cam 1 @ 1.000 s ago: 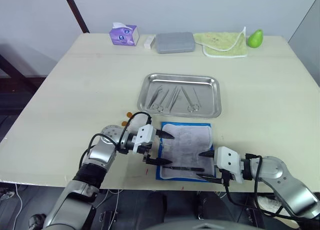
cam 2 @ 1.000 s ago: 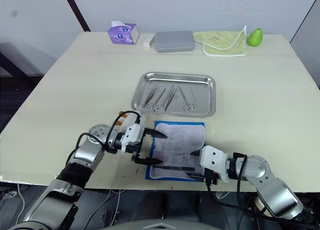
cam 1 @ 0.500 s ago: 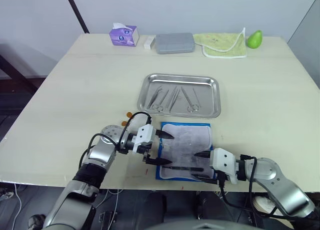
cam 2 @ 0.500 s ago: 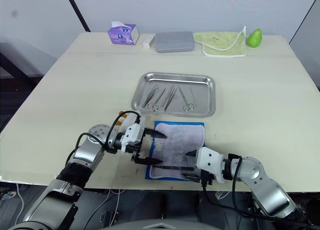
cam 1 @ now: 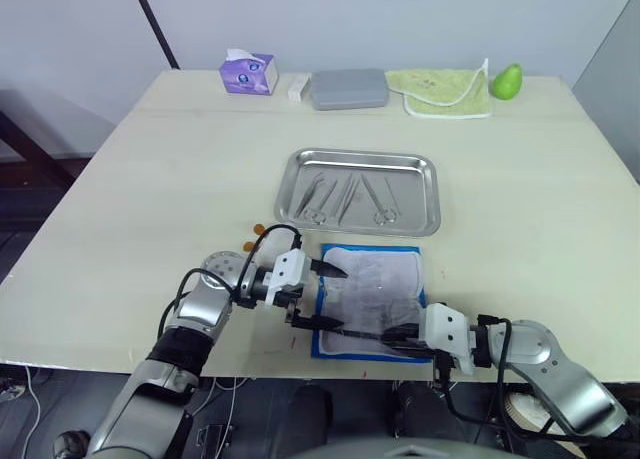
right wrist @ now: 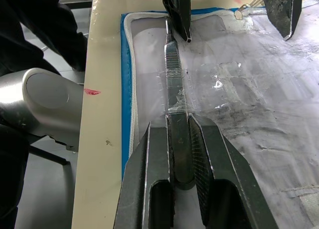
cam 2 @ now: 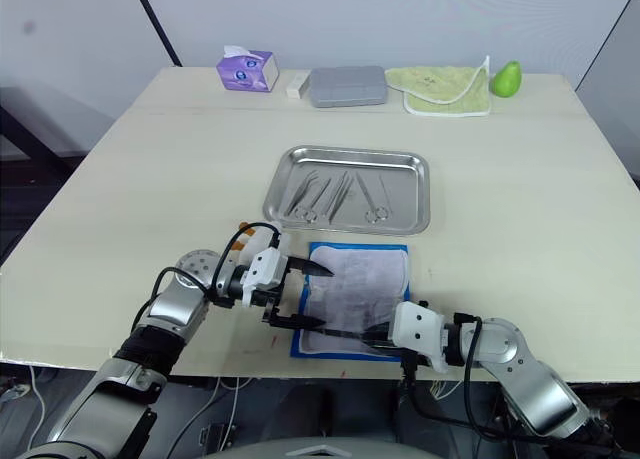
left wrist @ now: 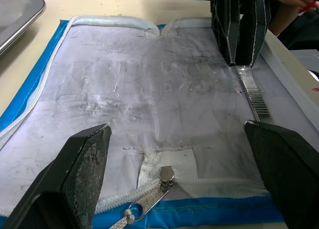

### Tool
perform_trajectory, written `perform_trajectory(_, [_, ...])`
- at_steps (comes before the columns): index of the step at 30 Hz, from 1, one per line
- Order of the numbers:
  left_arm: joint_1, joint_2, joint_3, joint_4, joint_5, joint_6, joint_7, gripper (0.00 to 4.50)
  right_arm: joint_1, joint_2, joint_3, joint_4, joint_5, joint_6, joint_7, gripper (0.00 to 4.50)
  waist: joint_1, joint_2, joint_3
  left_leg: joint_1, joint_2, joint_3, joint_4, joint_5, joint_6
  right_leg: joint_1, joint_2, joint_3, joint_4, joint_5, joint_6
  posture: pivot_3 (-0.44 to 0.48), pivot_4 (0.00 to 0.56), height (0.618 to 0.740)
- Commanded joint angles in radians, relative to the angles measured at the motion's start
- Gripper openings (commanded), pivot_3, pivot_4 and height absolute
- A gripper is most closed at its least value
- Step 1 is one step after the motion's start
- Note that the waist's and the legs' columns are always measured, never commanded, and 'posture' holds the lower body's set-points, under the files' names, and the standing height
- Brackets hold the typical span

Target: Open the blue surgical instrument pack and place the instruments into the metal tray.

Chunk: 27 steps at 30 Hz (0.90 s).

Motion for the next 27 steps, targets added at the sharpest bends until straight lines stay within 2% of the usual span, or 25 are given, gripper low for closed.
perform_trajectory(1, [0.039,0.01,-0.032,0.047,0.05,0.012,-0.002,4.5,0.006,-0.03,0.01,0.061,-0.053,0.04,-0.008,0.01,0.0,0.0,0.0,0.0,0.0,0.0,0.0,0.0,0.0,0.0,0.0,0.0,0.0,0.0,0.0,0.0,0.15,0.74])
perform_trajectory(27, [0.039,0.001,-0.046,0.032,0.06,0.033,0.014,4.5,-0.187,-0.146,-0.016,-0.295,0.072,0.464,0.032,0.01,0.004,0.001,0.0,-0.003,-0.001,-0.003,0.0,0.0,0.0,-0.002,-0.001,-0.001,0.0,0.002,-0.003,0.0,0.15,0.74])
